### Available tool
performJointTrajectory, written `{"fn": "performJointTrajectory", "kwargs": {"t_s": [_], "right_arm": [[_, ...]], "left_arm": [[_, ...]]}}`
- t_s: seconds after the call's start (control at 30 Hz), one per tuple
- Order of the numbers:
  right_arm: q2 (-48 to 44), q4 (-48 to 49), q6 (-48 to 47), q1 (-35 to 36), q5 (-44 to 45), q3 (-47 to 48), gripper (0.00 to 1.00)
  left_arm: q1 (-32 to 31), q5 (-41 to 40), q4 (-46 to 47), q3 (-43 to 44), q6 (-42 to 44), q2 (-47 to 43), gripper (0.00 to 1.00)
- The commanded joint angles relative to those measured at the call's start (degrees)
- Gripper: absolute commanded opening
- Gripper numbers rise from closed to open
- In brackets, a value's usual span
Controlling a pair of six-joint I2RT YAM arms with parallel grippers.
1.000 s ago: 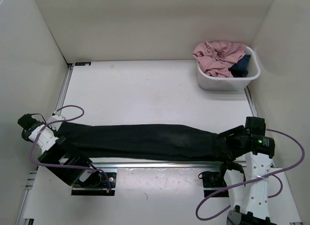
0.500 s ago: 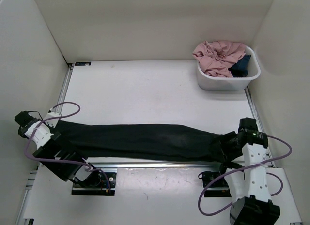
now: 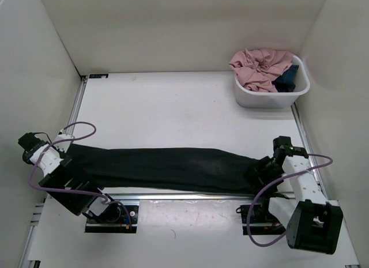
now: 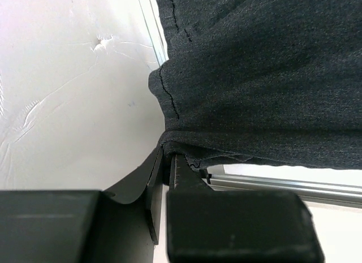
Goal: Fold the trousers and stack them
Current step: Fold the trousers
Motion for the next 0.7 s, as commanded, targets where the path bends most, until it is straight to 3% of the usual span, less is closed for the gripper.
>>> {"fn": "performJointTrajectory", "kwargs": {"t_s": [0.0, 0.2, 0.33, 0.37, 0.47, 0.67], "right_arm": [[3.03, -0.23, -2.44, 2.57, 1.45, 1.27, 0.73], [8.82, 10.57, 2.64, 2.57, 2.77, -3.39, 0.71], [18.22, 17.17, 2.75, 2.57, 6.09, -0.77, 0.47], [22.42, 17.18, 2.75, 2.57, 6.98, 2.02, 0.31], [29.56, 17.18, 1.34, 2.57, 8.83, 7.74, 0.1], [38.35, 17.7, 2.48, 1.35, 11.12, 21.81, 0.09]], "left_arm": [[-0.9, 1.55, -0.6, 0.85, -1.05, -1.95, 0.15], [-2.03, 1.55, -1.13, 0.32, -1.06, -1.95, 0.15], [-5.11, 2.07, -1.13, 0.32, -3.51, -1.95, 0.15], [-5.99, 2.08, -1.13, 1.02, -4.48, -1.25, 0.15], [-9.41, 3.39, -1.13, 4.44, -8.69, 1.12, 0.15], [-16.1, 2.79, -1.13, 14.27, -15.9, 9.28, 0.14]]}}
